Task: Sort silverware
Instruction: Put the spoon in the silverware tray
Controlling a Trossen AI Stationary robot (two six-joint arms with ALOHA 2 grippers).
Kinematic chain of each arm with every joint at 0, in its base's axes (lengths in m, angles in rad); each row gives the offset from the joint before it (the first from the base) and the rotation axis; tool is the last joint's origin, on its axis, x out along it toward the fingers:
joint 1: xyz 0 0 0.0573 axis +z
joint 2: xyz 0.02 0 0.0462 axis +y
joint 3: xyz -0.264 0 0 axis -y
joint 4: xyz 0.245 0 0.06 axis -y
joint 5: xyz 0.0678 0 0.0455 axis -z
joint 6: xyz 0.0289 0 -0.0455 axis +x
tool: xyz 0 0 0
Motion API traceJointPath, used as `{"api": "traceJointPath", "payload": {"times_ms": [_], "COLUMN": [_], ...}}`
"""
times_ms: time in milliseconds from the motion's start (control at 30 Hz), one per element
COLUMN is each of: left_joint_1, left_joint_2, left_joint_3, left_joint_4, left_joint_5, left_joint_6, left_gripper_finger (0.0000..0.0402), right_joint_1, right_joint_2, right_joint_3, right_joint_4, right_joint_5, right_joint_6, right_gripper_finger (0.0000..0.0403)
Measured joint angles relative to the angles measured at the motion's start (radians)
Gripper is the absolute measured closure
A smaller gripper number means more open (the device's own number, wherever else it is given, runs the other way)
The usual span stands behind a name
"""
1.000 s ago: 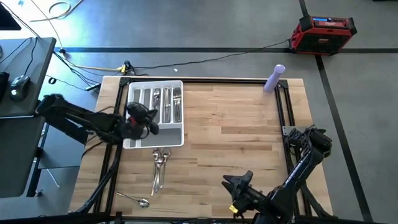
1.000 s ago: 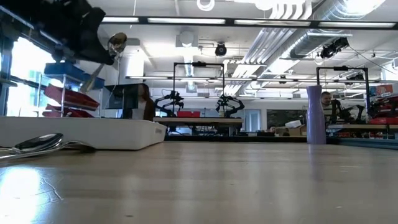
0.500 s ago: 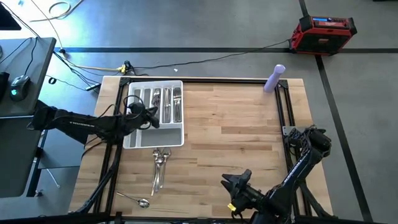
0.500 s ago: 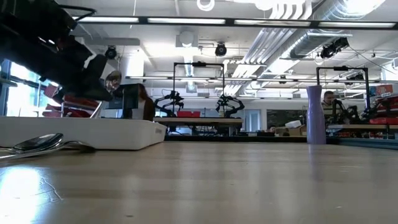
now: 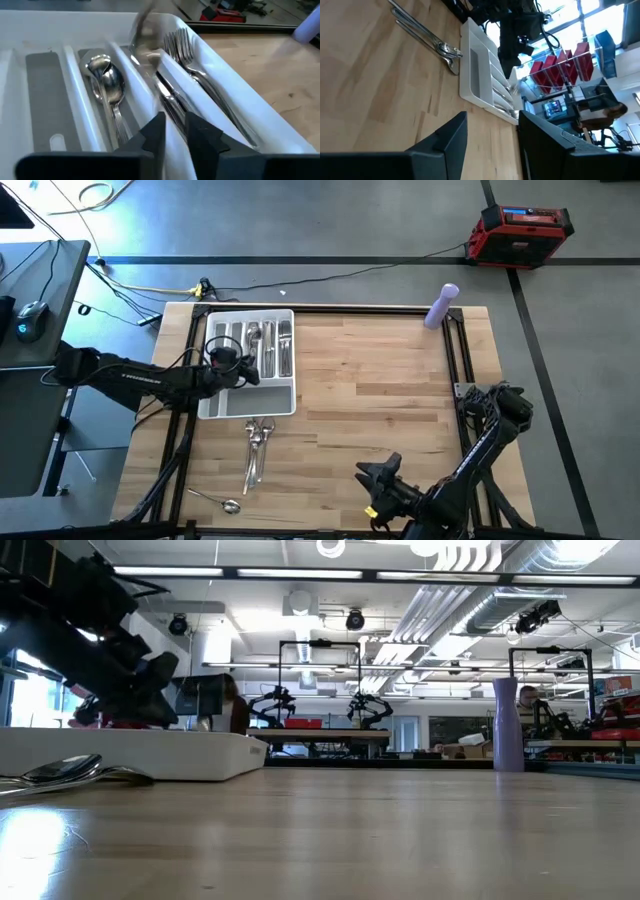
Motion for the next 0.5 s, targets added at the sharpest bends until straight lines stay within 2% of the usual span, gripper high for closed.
{"api": "traceJointPath", "payload": {"times_ms": [167,300,400,500], "left_joint_1": [0.0,-0.038,-0.12,-0.264], "left_joint_2": [-0.004,-0.032,-0.033,0.007], "left_joint_3": [0.021,0.147,0.288,0.43], "left_joint_4": [-0.025,-0.152,-0.296,-0.418], "left_joint_5": [0.032,0.037,0.062,0.119], "left_joint_6": [-0.005,0.045,0.095,0.096], "left_gripper_finger": [0.0296,0.0295,0.031,0.0331], "right_joint_1": [0.0,0.0,0.0,0.0], "right_joint_2": [0.0,0.0,0.0,0.0], "right_joint_3": [0.0,0.0,0.0,0.0], "right_joint_4": [0.0,-0.001,-0.001,-0.001], "right_joint_5": [-0.004,-0.007,-0.021,-0.053], "right_joint_6": [0.0,0.0,0.0,0.002], "right_gripper_finger": [0.0242,0.0242,0.0242,0.0242]}}
